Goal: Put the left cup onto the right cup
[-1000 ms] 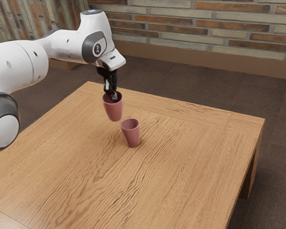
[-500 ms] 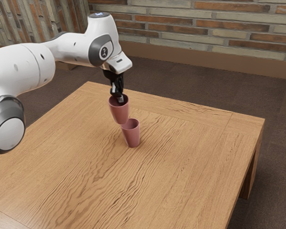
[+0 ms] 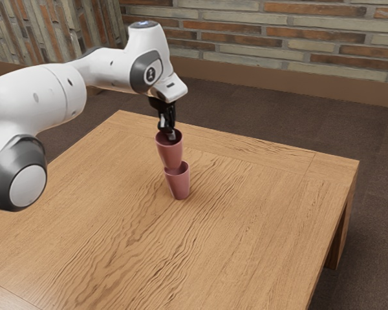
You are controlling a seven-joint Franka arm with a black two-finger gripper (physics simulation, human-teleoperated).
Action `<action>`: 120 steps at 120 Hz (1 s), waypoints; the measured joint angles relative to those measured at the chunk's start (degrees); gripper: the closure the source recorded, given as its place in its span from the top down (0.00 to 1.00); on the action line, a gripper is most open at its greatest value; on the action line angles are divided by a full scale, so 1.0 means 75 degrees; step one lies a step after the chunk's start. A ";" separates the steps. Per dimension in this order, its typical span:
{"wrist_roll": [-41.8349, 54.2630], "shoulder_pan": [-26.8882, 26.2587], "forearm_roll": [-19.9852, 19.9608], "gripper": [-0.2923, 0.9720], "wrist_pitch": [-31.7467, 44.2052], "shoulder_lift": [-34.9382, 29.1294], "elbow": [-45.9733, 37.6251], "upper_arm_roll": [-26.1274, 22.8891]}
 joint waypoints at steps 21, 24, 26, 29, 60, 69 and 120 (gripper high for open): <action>0.0006 -0.0054 -0.0039 0.15 0.0037 0.0089 0.0034 0.0000; 0.0006 -0.0061 -0.0048 0.15 0.0046 0.0098 0.0033 0.0000; 0.0007 -0.0064 -0.0053 0.15 0.0051 0.0107 0.0033 0.0000; 0.0007 -0.0067 -0.0060 0.15 0.0059 0.0125 0.0032 0.0000; 0.0012 -0.0057 -0.0124 0.15 0.0103 0.0244 0.0032 0.0000; 0.0013 -0.0046 -0.0129 0.15 0.0109 0.0270 0.0032 0.0000; 0.0116 -0.0018 -0.0150 0.62 0.0078 0.0318 0.0032 0.0002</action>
